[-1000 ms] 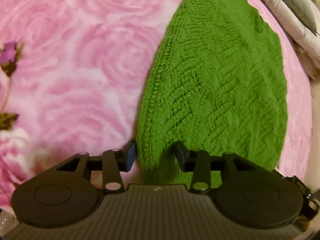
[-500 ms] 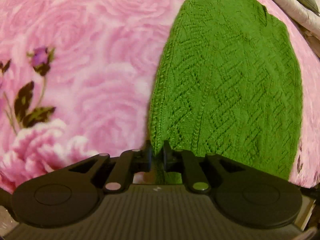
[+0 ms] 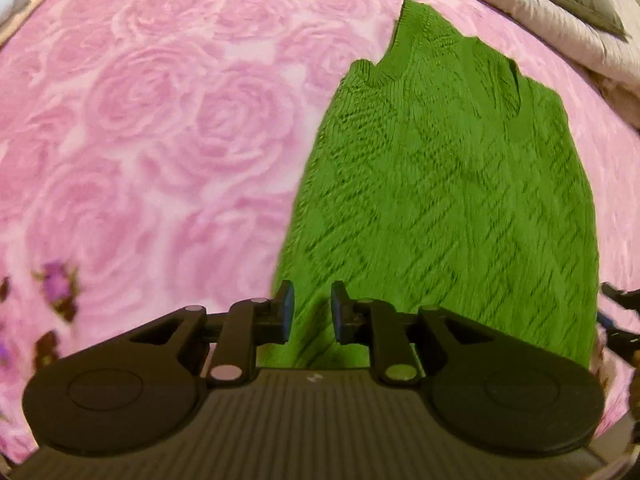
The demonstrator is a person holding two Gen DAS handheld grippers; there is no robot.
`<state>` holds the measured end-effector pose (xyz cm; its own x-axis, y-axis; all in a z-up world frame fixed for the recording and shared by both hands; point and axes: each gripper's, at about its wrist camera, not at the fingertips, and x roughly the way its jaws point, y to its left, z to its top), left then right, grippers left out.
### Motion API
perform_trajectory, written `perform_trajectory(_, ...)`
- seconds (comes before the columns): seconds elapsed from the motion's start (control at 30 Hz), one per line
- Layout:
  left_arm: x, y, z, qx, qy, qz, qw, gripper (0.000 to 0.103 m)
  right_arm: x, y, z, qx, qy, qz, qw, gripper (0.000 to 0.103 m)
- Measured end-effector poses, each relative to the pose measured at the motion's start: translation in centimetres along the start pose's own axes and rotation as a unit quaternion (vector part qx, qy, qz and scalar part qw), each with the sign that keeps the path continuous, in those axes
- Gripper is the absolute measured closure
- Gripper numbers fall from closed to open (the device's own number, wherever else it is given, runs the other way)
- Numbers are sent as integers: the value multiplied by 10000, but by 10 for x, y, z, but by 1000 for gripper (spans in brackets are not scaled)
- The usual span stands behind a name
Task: Fold clothes
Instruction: 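Open both grippers and release the flattened sweater vest, then grasp the sweater vest hem with the left gripper while the right gripper grasps it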
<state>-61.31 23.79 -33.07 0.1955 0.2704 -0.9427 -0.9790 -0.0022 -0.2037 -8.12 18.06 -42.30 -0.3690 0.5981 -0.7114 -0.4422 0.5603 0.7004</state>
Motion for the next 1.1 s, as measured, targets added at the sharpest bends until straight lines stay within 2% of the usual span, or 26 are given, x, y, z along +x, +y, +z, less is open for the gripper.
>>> perform_trajectory(0.1,12,0,7,-210,51,-243,9995,88,19,-11,4,381,-2,514,9980,55)
perform_trajectory(0.2,21,-2,12,-381,125,-410,9984,88,26,-11,6,441,67,762,9961,57)
perform_trajectory(0.27,24,-7,15,-388,129,-426,9983,88,28,2,8,34,161,591,9981,99)
perform_trajectory(0.33,25,-11,18,-311,112,-408,9986,88,26,26,8,-574,60,193,9981,99)
perform_trajectory(0.37,25,-12,19,-262,98,-398,9988,88,16,46,3,-1131,-149,-75,9934,99)
perform_trajectory(0.4,24,-13,19,-206,86,-382,9990,88,4,68,-2,-1762,-404,-376,9828,99)
perform_trajectory(0.43,24,-14,20,-130,84,-344,9993,88,-8,90,-8,-2383,-656,-675,9666,100)
perform_trajectory(0.47,25,-15,20,-32,92,-288,9995,88,-19,111,-21,-3110,-951,-1076,9395,100)
perform_trajectory(0.5,27,-15,21,54,112,-249,9996,88,-31,132,-37,-3857,-1255,-1509,9015,100)
perform_trajectory(0.53,30,-15,22,94,143,-241,9996,88,-31,138,-44,-4099,-1331,-1822,8838,100)
perform_trajectory(0.57,32,-16,23,103,175,-232,9995,88,-28,139,-48,-4148,-1319,-2091,8757,100)
perform_trajectory(0.6,34,-16,24,97,194,-218,9995,88,-14,130,-44,-4000,-1007,-2348,8802,100)
perform_trajectory(0.63,35,-16,26,94,207,-210,9995,88,2,115,-35,-3683,-563,-2548,8924,99)
perform_trajectory(0.67,36,-17,29,101,209,-204,9995,88,16,97,-24,-3212,-198,-2657,9087,97)
perform_trajectory(0.7,35,-18,33,130,181,-210,9995,87,22,81,-12,-2663,-52,-2520,9304,94)
perform_trajectory(0.73,34,-19,37,172,136,-233,9995,84,18,74,-2,-2241,-130,-2240,9484,83)
perform_trajectory(0.77,33,-19,41,207,96,-256,9994,81,10,70,5,-1989,-291,-1976,9595,72)
perform_trajectory(0.8,33,-20,47,230,62,-280,9993,75,0,67,11,-1780,-461,-1723,9677,66)
perform_trajectory(0.83,34,-20,54,252,28,-302,9992,74,-2,66,19,-1640,-563,-1617,9715,54)
perform_trajectory(0.87,36,-20,62,272,-10,-306,9992,74,-1,65,28,-1528,-638,-1568,9736,48)
perform_trajectory(0.97,49,-23,89,324,-135,-270,9990,70,5,63,51,-1268,-773,-1460,9781,48)
perform_trajectory(1.03,62,-25,107,388,-199,-212,9988,63,18,62,60,-1255,-650,-1467,9790,48)
perform_trajectory(1.1,79,-28,121,437,-139,-70,9989,63,23,63,63,-1253,-494,-1424,9806,48)
